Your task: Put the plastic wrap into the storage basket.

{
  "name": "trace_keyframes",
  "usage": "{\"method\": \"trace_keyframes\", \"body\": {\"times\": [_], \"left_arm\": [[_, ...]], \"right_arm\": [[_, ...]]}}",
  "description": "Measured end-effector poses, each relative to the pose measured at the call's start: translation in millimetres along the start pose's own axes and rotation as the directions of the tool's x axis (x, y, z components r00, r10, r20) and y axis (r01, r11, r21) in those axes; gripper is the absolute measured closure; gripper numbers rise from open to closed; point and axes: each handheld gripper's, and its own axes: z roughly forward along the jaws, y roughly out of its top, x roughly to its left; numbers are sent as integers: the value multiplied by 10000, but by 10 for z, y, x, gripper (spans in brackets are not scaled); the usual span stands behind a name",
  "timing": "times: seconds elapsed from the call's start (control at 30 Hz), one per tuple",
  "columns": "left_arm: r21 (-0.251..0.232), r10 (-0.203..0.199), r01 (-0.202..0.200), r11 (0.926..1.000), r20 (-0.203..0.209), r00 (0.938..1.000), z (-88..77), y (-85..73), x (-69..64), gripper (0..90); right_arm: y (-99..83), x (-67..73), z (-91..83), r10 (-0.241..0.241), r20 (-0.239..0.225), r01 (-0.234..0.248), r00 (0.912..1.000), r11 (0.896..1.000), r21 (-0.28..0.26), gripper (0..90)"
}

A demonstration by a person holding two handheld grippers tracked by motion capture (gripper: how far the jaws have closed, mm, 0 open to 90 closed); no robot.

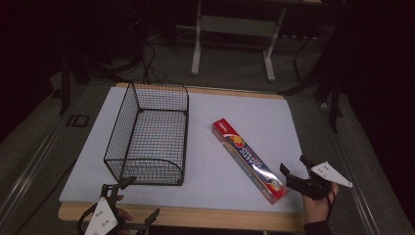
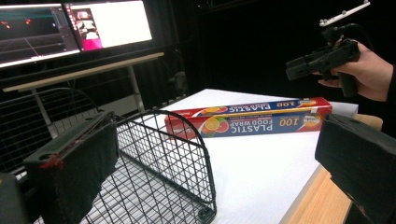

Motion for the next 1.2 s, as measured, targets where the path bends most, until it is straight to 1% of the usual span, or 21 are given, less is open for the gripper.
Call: {"method": "trace_keyframes", "body": {"times": [0.07, 0.13, 0.17, 0.27, 0.3, 0.4, 0.47, 0.57, 0.6, 0.67, 0.7, 0.77, 0.83, 0.9, 0.97, 1.0, 1.03, 1.07, 1.17, 1.2], "left_arm": [[28, -4, 4, 10000, 37, 10000, 5, -1, 1, 2], [-85, 0, 0, 10000, 9, 10000, -2, 4, -3, 2], [-104, 23, -23, 9999, -13, 10000, -3, 4, -4, 2], [-10, 73, -73, 10000, -121, 9999, 11, -1, -3, 2], [32, 47, -47, 10000, -152, 9999, 16, -1, -2, 2], [-59, 17, -18, 10000, -162, 9999, 14, 13, -29, 2], [-140, 162, -164, 9998, -114, 9998, 8, 29, -63, 2], [-151, 334, -337, 9993, -182, 9993, 11, 33, -100, 2], [-137, 364, -365, 9992, -131, 9993, 13, 30, -103, 2], [-60, 371, -371, 9993, -63, 9993, 24, 24, -103, 2], [-41, 363, -363, 9993, -37, 9993, 25, 22, -103, 2], [-53, 348, -348, 9994, -33, 9994, 19, 22, -104, 2], [-122, 328, -328, 9994, -1, 9995, 12, 24, -106, 2], [-116, 321, -320, 9994, 98, 9994, 10, 22, -103, 2], [-68, 378, -377, 9993, 115, 9992, 13, 19, -103, 2], [-71, 393, -393, 9992, 139, 9991, 11, 17, -103, 2], [-78, 397, -396, 9992, 151, 9991, 6, 17, -102, 2], [-94, 396, -394, 9992, 138, 9991, 1, 18, -101, 2], [-61, 358, -358, 9993, 72, 9993, -9, 17, -92, 2], [-19, 340, -340, 9994, 76, 9994, -11, 14, -90, 2]], "right_arm": [[3, 21, 27, -33, -15, 33, 10000, 9998, 211, 144], [2, 29, 41, 16, -57, -14, 10000, 9996, 281, 143], [3, 34, 48, 112, -27, -111, 9999, 9995, 283, 143], [17, 26, 46, 156, 77, -157, 9998, 9998, 136, 142], [22, 26, 49, 138, 192, -142, 9997, 9997, 192, 146], [61, 15, 68, 118, 45, -118, 9999, 9999, 83, 141], [94, 26, 90, 109, -24, -108, 9999, 9996, 261, 145], [161, 89, 92, -229, -371, 244, 9990, 9989, 403, 150], [185, 115, 94, -218, -598, 244, 9980, 9988, 435, 146], [219, 169, 121, -359, -850, 413, 9957, 9972, 629, 131], [229, 191, 136, -350, -1108, 422, 9932, 9971, 634, 127], [245, 230, 175, -493, -1304, 604, 9902, 9948, 825, 124], [259, 266, 205, -630, -1727, 784, 9830, 9934, 835, 120], [281, 300, 248, -638, -2182, 896, 9738, 9898, 1106, 120], [294, 342, 284, -698, -2495, 1018, 9659, 9878, 1180, 120], [300, 363, 307, -776, -2618, 1156, 9620, 9843, 1334, 118], [301, 386, 331, -872, -2569, 1281, 9625, 9808, 1470, 118], [302, 401, 353, -911, -2627, 1370, 9606, 9772, 1623, 118], [302, 433, 418, -949, -2649, 1518, 9596, 9672, 2036, 118], [306, 440, 438, -1003, -2683, 1623, 9581, 9619, 2201, 124]]}}
